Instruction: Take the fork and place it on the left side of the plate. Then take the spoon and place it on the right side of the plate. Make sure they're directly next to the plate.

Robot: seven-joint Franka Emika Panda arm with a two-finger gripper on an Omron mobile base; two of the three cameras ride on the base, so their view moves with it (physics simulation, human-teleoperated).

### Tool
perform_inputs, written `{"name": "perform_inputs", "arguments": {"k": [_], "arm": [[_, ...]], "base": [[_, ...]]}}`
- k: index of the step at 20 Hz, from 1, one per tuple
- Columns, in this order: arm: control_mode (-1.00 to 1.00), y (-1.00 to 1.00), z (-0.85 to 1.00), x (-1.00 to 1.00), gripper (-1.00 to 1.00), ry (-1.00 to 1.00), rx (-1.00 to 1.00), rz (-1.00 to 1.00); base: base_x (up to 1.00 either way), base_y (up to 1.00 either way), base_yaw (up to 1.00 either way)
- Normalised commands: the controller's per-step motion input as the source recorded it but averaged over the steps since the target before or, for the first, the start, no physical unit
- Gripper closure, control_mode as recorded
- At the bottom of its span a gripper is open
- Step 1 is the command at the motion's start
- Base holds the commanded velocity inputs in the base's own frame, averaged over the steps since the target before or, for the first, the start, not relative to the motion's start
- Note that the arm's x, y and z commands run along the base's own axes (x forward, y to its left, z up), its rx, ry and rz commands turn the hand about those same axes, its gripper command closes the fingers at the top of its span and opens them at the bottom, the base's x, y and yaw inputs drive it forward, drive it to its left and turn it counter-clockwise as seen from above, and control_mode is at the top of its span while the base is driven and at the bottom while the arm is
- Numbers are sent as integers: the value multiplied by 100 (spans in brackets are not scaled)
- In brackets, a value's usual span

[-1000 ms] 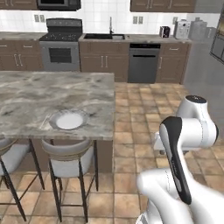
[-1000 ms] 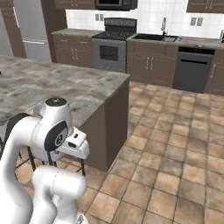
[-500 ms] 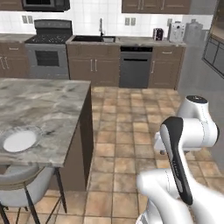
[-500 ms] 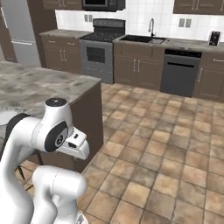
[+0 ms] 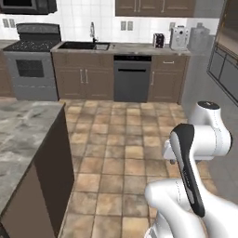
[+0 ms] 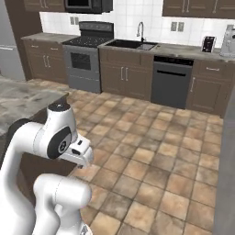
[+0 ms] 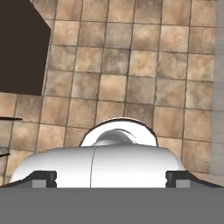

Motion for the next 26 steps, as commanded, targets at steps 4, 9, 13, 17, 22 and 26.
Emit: {"name": "perform_inputs", "arguments": {"k": [4, 9, 13, 17, 22, 26], "arm": [[100, 0, 0, 0, -100, 0, 0, 0], [100, 0, 0, 0, -100, 0, 0, 0], [100, 0, 0, 0, -100, 0, 0, 0], [100, 0, 0, 0, -100, 0, 0, 0], [100, 0, 0, 0, -100, 0, 0, 0], [100, 0, 0, 0, -100, 0, 0, 0]], "base": [[100, -100, 0], [100, -98, 1], [100, -79, 4], [100, -39, 9], [100, -7, 12], [100, 0, 12]]}}
